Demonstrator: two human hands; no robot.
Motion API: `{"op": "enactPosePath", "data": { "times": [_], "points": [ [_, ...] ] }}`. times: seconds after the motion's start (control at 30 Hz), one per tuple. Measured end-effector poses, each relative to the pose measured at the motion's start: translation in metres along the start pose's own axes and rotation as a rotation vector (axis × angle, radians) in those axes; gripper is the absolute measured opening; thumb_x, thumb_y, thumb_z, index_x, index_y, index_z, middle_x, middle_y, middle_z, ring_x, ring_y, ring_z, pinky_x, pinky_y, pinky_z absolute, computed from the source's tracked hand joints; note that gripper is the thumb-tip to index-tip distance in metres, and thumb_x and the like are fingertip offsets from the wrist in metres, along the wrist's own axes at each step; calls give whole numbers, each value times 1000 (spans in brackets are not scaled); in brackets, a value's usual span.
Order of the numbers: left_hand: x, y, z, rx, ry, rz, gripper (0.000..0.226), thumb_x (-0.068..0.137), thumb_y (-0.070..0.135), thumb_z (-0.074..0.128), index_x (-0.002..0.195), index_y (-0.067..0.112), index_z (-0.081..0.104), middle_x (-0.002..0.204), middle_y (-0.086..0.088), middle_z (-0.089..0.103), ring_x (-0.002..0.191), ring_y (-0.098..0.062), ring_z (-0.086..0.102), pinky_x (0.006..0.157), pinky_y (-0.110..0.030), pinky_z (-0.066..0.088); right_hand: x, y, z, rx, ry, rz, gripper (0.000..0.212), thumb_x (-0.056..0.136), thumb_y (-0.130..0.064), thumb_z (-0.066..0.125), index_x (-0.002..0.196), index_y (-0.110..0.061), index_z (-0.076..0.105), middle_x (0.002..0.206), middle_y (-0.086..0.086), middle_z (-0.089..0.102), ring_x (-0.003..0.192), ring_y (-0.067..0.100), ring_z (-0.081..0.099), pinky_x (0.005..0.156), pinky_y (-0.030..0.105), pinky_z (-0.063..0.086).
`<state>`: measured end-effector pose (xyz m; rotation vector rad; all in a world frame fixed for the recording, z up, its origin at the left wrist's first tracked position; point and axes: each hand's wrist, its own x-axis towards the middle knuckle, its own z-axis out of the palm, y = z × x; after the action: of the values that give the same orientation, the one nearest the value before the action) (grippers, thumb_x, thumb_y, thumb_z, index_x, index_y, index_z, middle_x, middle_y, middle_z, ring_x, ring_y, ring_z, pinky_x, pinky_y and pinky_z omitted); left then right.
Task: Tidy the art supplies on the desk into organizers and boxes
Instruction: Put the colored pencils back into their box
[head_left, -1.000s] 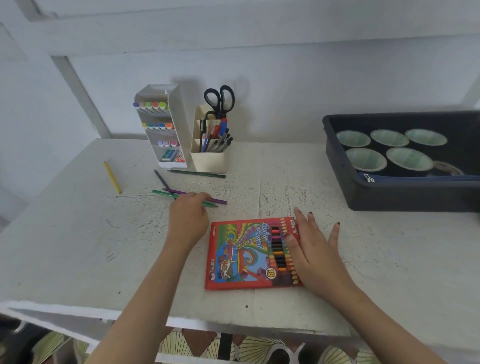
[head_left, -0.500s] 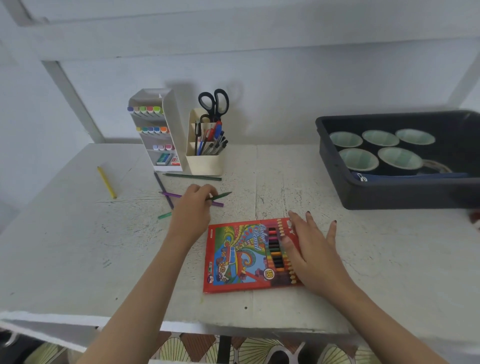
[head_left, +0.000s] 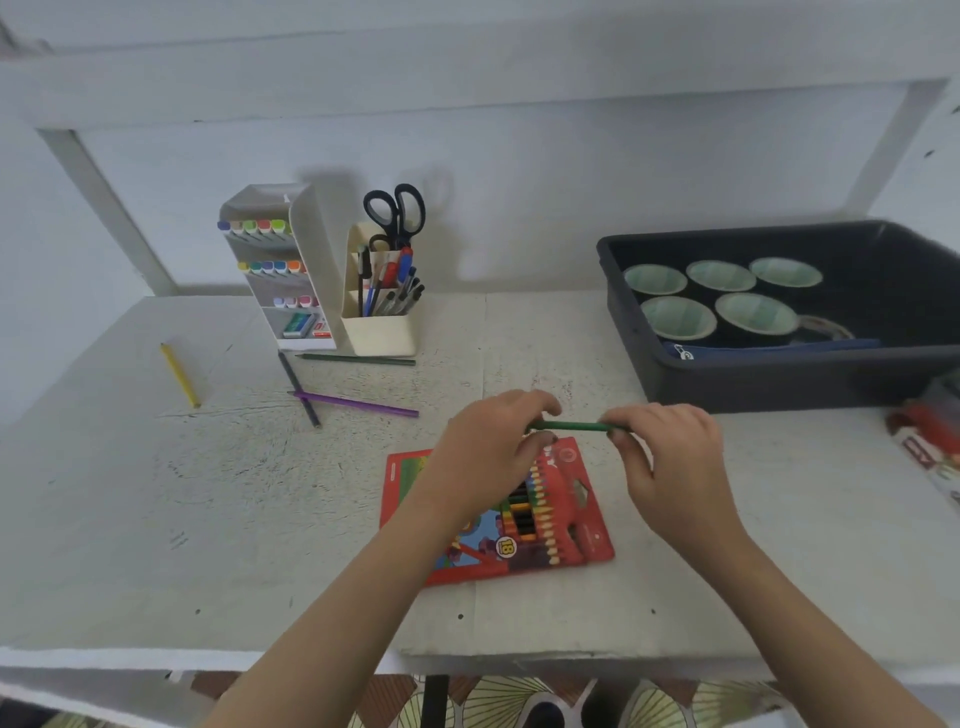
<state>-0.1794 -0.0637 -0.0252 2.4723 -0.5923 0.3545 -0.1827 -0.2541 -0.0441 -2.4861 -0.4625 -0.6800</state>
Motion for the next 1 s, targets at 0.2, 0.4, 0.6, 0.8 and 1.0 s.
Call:
{"op": "enactPosePath", "data": {
  "times": [0.2,0.4,0.6,0.8,1.0],
  "points": [
    [1,-1,10,110,23,24,20,92,16,56,106,12,70,90,-2,71,81,-19,62,76,-31,48,-11,17,-4,-42,-85,33,22,81,-11,70,103,-18,68,94,-6,67,94,17,59,103,49,30],
    [-3,4,33,58,221,-178,22,87,11,60,106,18,69,104,4,69,100,-16,59,93,-32,35,-9,19,3,81,-105,44,13,86,-5,64,96,-13,68,90,-3,65,82,10,52,79,25,37],
    [-27,-18,35,137,259,-531,36,86,7,51,115,24,63,117,4,63,112,-16,51,104,-38,24,-16,36,4,-6,-134,213,15,85,1,61,96,-4,70,90,7,64,80,20,56,76,32,46],
    [-41,-31,30,221,231,-746,31,88,18,51,113,30,62,129,4,52,129,-18,35,111,-56,0,-14,38,11,-80,-238,203,22,90,-5,55,102,-16,69,98,1,64,93,21,55,88,31,28],
    [-54,-47,17,52,342,-871,31,87,16,53,117,19,61,130,-8,51,127,-28,38,109,-42,20,-7,43,11,-127,-334,200,22,91,-11,55,98,-28,67,96,-7,62,96,17,54,99,37,24]
  ]
}}
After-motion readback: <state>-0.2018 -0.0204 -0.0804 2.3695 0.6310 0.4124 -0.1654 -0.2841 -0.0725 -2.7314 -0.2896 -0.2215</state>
